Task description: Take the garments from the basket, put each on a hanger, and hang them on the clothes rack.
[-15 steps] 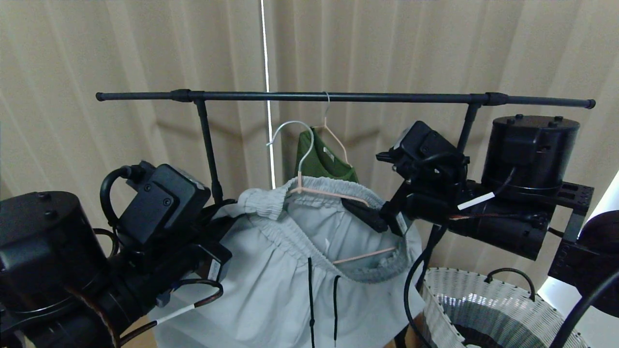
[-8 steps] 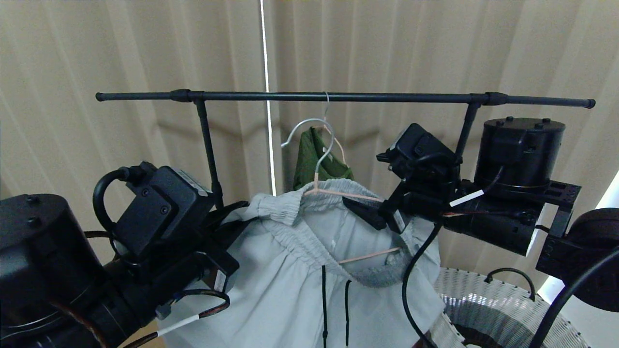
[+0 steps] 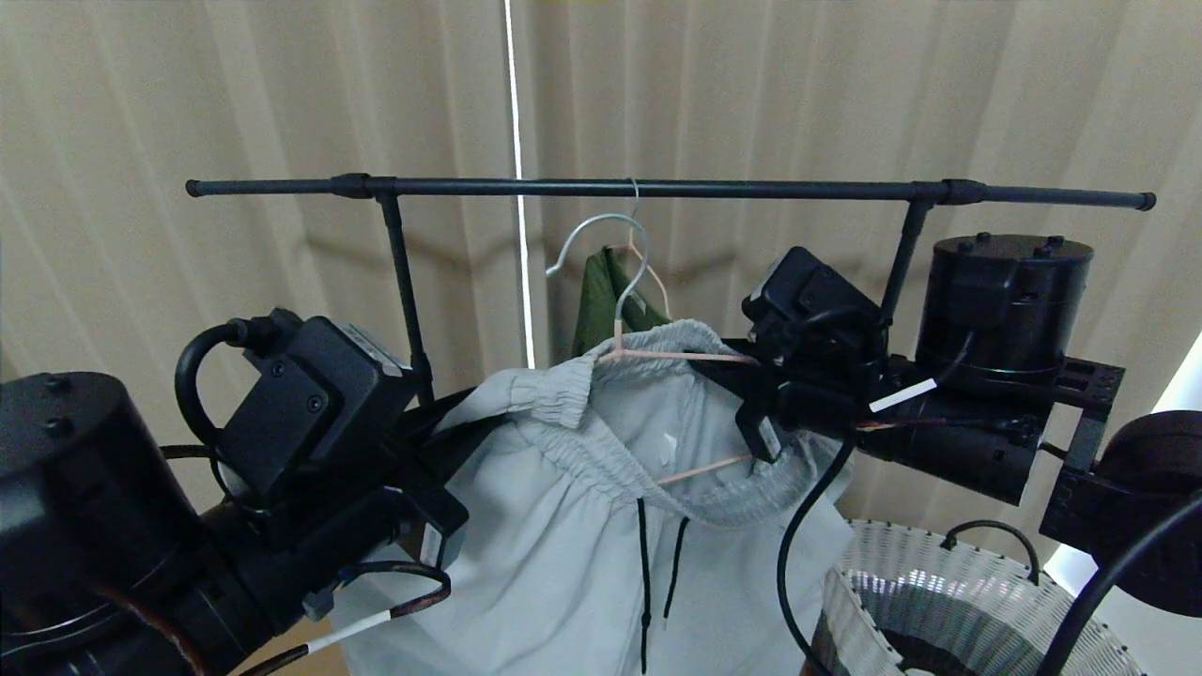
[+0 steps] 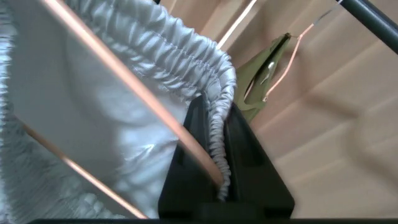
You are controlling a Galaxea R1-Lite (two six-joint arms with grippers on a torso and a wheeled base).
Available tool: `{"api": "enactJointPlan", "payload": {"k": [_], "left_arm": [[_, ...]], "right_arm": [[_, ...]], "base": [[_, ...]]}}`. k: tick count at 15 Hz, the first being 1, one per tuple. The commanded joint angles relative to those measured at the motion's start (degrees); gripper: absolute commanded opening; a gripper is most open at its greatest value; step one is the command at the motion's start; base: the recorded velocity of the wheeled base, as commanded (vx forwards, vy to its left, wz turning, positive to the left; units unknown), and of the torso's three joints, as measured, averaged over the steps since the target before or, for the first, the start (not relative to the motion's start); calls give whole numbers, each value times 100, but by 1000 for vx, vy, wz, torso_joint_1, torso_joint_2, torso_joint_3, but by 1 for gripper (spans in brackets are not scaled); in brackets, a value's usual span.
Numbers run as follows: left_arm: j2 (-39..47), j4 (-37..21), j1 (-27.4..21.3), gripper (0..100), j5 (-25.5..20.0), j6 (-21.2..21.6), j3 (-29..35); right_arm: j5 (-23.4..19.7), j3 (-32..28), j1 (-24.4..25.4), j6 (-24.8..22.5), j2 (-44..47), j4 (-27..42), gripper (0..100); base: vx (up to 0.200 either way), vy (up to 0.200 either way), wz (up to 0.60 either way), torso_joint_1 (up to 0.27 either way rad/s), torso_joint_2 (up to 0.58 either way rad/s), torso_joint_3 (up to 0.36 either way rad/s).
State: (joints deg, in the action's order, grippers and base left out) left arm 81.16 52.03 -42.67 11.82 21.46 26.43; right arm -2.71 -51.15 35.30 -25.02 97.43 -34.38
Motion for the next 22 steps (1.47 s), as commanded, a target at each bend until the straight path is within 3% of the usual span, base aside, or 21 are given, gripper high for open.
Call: {"api": "enactJointPlan", "payload": {"k": [1, 4, 5, 10, 13, 14, 18, 22], "left_arm": [[13, 0, 22, 0, 30, -10, 20], [22, -9, 74, 0, 30, -10, -6], [22, -9, 74, 100, 30, -10, 3], [-198, 0, 83, 100, -189, -282, -50], [-171, 0, 320, 100, -304, -458, -77], [-145, -9, 531, 100, -321, -484, -314], [180, 0, 830, 100, -312, -458, -929], [391, 0, 839, 100, -312, -440, -788]], "right_arm": [[25, 18, 3, -3, -31, 1, 0], [25, 18, 12, 5, -66, -8, 0], [25, 26, 12, 5, -84, -8, 0], [279, 448, -410, 23, -532, -16, 0], [279, 650, -929, 41, -954, -8, 0], [262, 677, -1034, 252, -1138, -8, 0], [209, 791, -1034, 506, -1490, -8, 0], [192, 826, -859, 524, -1666, -8, 0]], "base": [[0, 0, 0, 0, 0, 0], [0, 0, 0, 0, 0, 0], [0, 0, 0, 0, 0, 0], [0, 0, 0, 0, 0, 0], [0, 0, 0, 0, 0, 0], [0, 0, 0, 0, 0, 0], [0, 0, 0, 0, 0, 0], [0, 0, 0, 0, 0, 0]]}}
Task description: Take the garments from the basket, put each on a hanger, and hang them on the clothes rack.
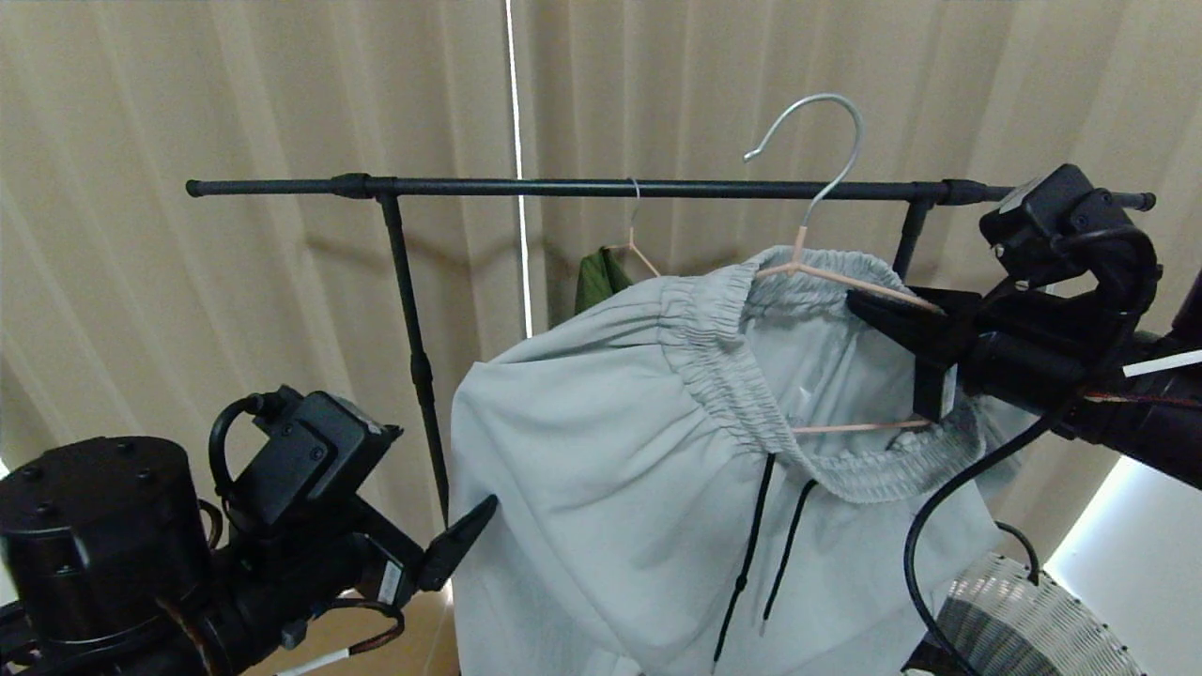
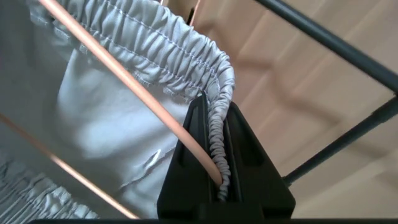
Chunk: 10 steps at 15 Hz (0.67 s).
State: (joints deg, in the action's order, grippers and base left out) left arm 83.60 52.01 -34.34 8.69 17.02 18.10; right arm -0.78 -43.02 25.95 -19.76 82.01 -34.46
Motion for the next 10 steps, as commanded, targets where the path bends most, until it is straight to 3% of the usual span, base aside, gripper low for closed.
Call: {"api": "enactJointPlan", "payload": {"k": [1, 4, 8, 10], "left_arm": [[218, 3, 6, 0, 1, 3, 97], [385, 3, 33, 0, 19, -41, 167], [358, 11, 771, 0, 36, 12, -193], [385, 319, 1096, 0, 36, 12, -422]], "right_arm": [[-1, 39, 138, -1, -167, 1, 0], [8, 39, 147, -10, -194, 1, 0], [69, 13, -205, -10, -229, -8, 0], [78, -5, -363, -19, -273, 1, 0]], "base": [[0, 0, 0, 0, 0, 0], [0, 0, 0, 0, 0, 0], [0, 0, 0, 0, 0, 0], [0, 0, 0, 0, 0, 0]]}}
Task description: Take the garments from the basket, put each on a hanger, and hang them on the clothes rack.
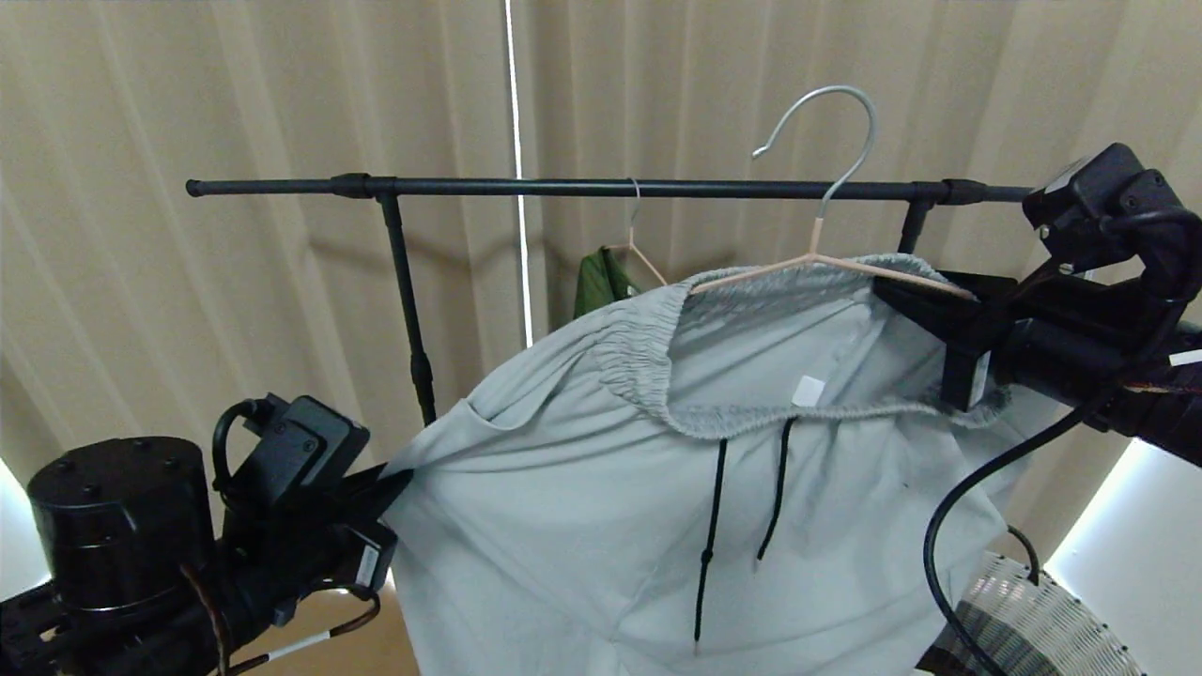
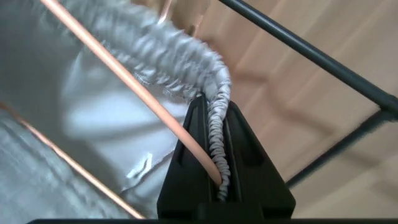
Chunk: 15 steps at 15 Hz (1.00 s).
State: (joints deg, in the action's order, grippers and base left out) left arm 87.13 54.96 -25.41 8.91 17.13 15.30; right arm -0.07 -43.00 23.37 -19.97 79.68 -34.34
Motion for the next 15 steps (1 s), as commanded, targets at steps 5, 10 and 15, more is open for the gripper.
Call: {"api": "enactJointPlan", "payload": {"k": [5, 10, 15], "left_arm": [[68, 332, 387, 0, 14, 1, -308], [-372, 332, 291, 100, -21, -52, -343], [-1295, 332, 229, 100, -21, -183, -458]], "right_arm": [[16, 2, -166, -7, -40, -2, 0], [51, 55, -228, -7, -66, 68, 0], [385, 213, -878, -42, -260, 490, 0]], "base": [[0, 0, 0, 0, 0, 0], [0, 0, 0, 0, 0, 0], [0, 0, 0, 0, 0, 0]]}}
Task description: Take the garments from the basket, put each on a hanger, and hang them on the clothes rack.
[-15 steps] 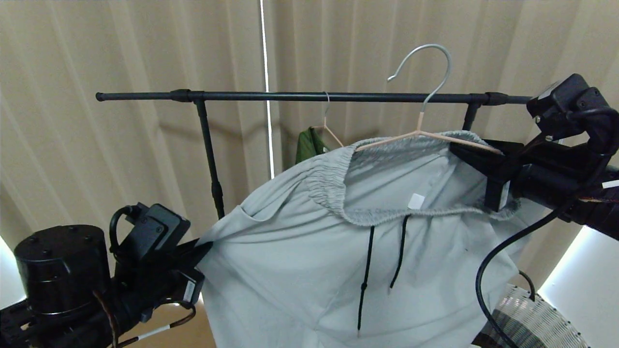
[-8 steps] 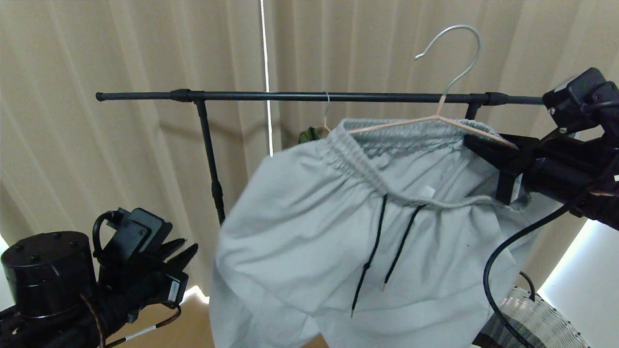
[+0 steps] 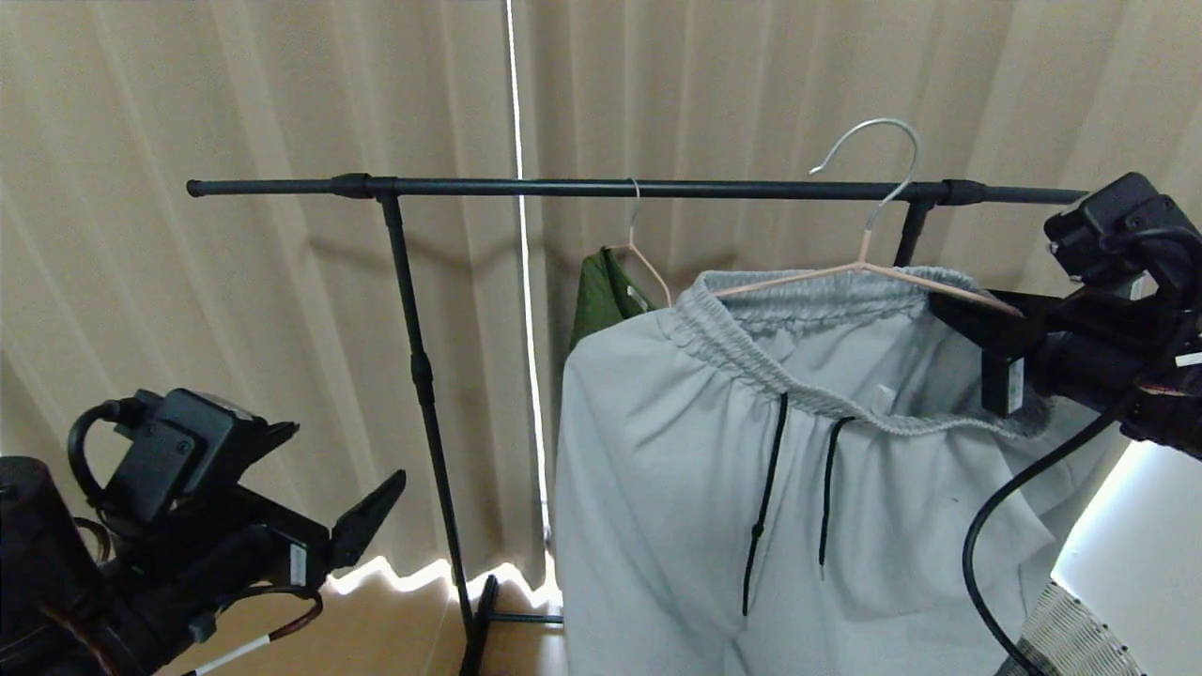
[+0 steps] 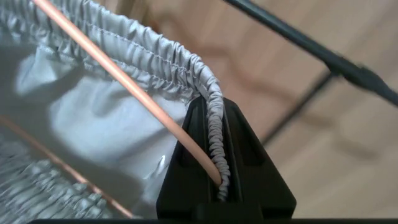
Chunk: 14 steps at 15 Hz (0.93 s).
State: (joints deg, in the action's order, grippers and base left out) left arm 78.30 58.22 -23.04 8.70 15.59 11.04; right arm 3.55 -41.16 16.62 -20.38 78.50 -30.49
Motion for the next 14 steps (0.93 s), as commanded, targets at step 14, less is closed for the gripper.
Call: {"api": "enactJointPlan", "payload": {"k": [14], "left_arm": [[-1985, -21, 36, 100, 0, -548, -674]], "right_arm": [[2300, 327, -2119, -27, -1829, 2258, 0]], "base": [[0, 0, 0, 0, 0, 0]]}}
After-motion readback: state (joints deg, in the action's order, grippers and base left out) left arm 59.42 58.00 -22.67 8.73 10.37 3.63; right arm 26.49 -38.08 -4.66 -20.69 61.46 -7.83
